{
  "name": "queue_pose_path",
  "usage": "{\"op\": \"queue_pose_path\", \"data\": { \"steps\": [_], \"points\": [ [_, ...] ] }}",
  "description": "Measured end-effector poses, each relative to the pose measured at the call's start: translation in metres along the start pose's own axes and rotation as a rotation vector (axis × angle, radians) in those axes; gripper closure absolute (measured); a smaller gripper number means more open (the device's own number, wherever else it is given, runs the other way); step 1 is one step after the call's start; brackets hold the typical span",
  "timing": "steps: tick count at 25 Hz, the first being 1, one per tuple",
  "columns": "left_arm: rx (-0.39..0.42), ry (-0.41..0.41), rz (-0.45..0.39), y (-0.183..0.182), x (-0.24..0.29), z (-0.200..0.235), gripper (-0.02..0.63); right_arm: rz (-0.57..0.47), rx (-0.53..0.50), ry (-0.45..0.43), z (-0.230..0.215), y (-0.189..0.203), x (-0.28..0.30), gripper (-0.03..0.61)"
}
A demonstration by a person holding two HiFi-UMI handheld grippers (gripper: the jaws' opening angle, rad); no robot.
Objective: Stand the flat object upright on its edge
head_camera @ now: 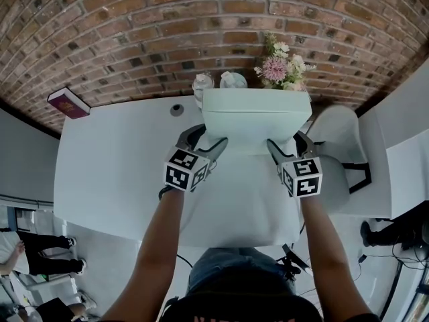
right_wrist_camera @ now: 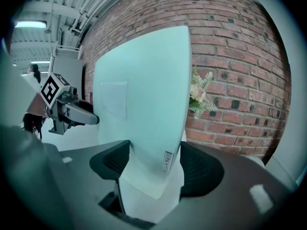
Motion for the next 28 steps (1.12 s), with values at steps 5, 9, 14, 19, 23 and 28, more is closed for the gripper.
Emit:
{"op": "queue_pose_path", "data": {
  "steps": [5,9,14,19,23,28],
  "points": [
    [-0.008,0.001,-0.018,0.000,0.002,0.003,0.318,-0.004,0.000,0.010,0.000,-0.001,0.002,0.245],
    [-0.023,-0.005,-0.025,0.003,0.002,0.004,0.318,-0.001,-0.005,0.024,0.001,0.000,0.002,0.241],
    [-0.016,-0.012,-0.018,0.003,0.003,0.005,0.318,0.002,-0.024,0.029,0.001,0.000,0.002,0.238],
    [-0.022,-0.022,-0.043,-0.004,-0.001,0.007,0.316,-0.008,-0.019,0.045,-0.003,-0.003,0.000,0.227],
    [-0.020,-0.021,-0.046,-0.004,-0.004,0.007,0.310,-0.026,0.000,0.042,-0.001,-0.004,-0.003,0.226],
    [-0.034,-0.035,-0.061,-0.005,-0.010,0.005,0.305,-0.031,0.008,0.041,-0.002,-0.005,-0.009,0.226]
  ]
}}
Point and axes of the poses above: the fingertips, and each gripper's own axes: x forward along the fingers, z to its left, y out of its underside, the point moved 5 cm from there along -x, backward along the fingers, and after that the axes turned 10 degrees about -z, right-handed, at the moved point
